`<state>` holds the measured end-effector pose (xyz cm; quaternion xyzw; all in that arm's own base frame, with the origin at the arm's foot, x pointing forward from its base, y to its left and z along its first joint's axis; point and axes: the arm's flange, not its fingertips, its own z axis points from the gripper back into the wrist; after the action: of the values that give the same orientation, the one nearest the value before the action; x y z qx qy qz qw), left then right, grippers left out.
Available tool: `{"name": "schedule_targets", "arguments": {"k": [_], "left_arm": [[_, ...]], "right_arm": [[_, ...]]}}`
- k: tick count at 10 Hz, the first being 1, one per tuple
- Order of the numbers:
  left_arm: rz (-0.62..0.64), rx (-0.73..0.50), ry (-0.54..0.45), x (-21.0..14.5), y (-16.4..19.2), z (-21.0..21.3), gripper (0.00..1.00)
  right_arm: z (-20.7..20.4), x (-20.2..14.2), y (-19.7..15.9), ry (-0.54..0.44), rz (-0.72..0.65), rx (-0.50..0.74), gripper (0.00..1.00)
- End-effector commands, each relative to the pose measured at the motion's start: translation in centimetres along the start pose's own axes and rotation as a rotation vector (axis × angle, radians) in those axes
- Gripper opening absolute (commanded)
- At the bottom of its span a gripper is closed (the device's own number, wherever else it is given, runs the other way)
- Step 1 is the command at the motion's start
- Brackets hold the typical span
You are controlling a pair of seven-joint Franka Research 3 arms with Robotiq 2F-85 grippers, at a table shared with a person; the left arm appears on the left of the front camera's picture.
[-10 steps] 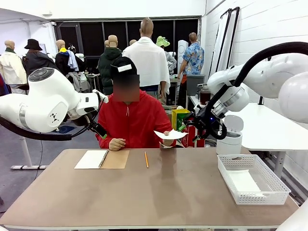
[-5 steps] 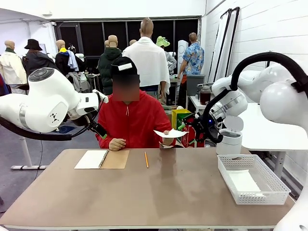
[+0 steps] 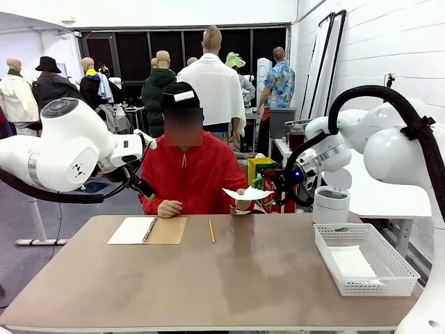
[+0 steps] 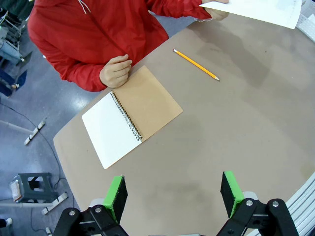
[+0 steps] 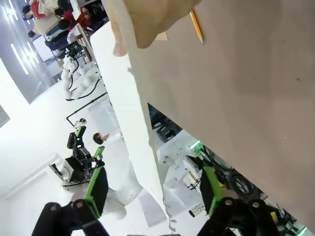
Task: Sort the paper based on its condition.
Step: If a person hands you a paper, place it in the Organizing basket , and if it's crumpled, put it in the Trash can.
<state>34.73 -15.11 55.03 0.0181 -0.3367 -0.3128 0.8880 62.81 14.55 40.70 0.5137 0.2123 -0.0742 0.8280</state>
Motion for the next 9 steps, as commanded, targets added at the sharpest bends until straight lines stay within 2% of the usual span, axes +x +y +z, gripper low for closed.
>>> {"name": "schedule_targets", "arguments": {"k": [1,3,5,8,9], "left_arm": [[-0.001,0.001,0.000,0.0,0.0,0.0,1.00],[-0.001,0.001,0.000,0.0,0.0,0.0,1.00],[-0.001,0.001,0.000,0.0,0.0,0.0,1.00],[-0.001,0.001,0.000,0.0,0.0,0.0,1.00],[-0.001,0.001,0.000,0.0,0.0,0.0,1.00]], "right_arm": [[0.1,1.3,0.5,0.007,-0.055,0.019,0.64],[-0.3,2.0,0.2,0.004,-0.080,0.030,0.64],[-0.2,2.5,-0.2,-0.017,-0.094,0.031,0.32],[-0.8,3.4,-0.3,-0.013,-0.105,0.043,0.29],[-0.8,3.4,-0.3,-0.016,-0.110,0.037,0.10]]}}
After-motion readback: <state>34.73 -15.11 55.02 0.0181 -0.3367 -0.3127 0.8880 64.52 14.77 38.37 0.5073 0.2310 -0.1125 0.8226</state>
